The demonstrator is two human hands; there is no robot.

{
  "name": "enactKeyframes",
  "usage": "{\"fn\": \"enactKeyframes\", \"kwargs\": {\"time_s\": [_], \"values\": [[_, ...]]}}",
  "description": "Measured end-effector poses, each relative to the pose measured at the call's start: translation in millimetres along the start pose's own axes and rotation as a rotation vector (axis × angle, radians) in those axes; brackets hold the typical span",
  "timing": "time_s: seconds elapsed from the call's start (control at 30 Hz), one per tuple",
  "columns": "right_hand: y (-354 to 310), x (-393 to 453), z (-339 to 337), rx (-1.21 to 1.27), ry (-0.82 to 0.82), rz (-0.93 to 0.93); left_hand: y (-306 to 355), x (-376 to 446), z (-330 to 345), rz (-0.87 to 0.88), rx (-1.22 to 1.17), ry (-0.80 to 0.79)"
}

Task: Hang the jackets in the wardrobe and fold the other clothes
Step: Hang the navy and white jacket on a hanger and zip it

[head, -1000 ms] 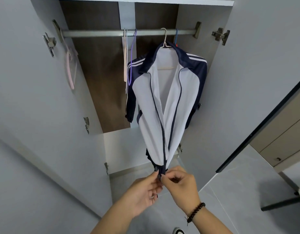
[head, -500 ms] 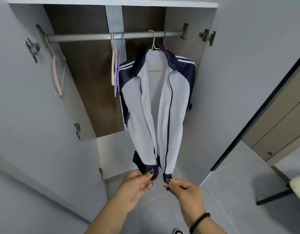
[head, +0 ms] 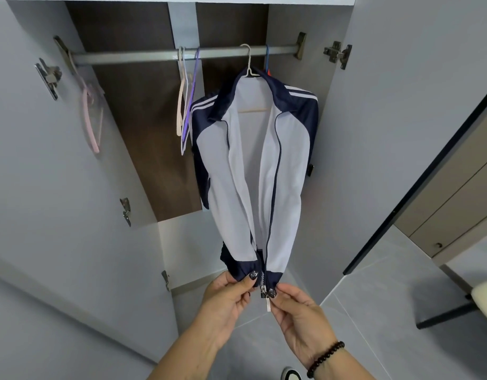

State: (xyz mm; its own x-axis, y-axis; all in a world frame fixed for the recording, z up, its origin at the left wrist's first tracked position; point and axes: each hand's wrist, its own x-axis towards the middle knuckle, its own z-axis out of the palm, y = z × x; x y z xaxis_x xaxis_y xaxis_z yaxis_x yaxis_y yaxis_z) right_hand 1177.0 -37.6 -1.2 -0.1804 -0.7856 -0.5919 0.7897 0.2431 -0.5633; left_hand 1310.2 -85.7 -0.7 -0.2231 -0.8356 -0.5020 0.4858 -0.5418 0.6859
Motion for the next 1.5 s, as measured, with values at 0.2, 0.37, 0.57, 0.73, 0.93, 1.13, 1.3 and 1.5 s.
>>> {"fn": "enactKeyframes", "kwargs": {"time_s": [0.2, 0.37, 0.57, 0.73, 0.93, 1.13, 1.3, 1.5], "values": [[4.6, -1.5, 8.3, 0.004, -0.008, 0.019, 2.6, -2.2, -4.8, 0.079, 0.042, 0.045], [6.5, -1.6, 12.5, 0.004, 0.015, 0.015, 1.7, -2.9, -8.9, 0.134, 0.122, 0.133], [7.1, -8.0, 18.2, 0.006, 0.045, -0.009, 1.1, -5.9, -7.3, 0.141, 0.113, 0.143], [10.6, -13.0, 22.9, 0.031, 0.112, -0.042, -4.7, -6.2, 0.4, 0.144, 0.075, 0.197], [10.3, -17.3, 24.3, -0.02, 0.207, -0.144, -12.0, -10.1, 9.8, 0.156, 0.071, 0.24], [0.1, -18.9, 24.9, -0.057, 0.207, -0.202, -9.3, -9.4, 14.0, 0.12, 0.107, 0.22], [-12.9, -20.0, 24.5, -0.008, 0.131, -0.148, -0.3, -9.8, 15.7, 0.059, 0.125, 0.15], [-20.1, -17.3, 25.7, 0.006, 0.072, -0.135, 10.9, -10.6, 19.6, 0.053, 0.141, 0.073]]}}
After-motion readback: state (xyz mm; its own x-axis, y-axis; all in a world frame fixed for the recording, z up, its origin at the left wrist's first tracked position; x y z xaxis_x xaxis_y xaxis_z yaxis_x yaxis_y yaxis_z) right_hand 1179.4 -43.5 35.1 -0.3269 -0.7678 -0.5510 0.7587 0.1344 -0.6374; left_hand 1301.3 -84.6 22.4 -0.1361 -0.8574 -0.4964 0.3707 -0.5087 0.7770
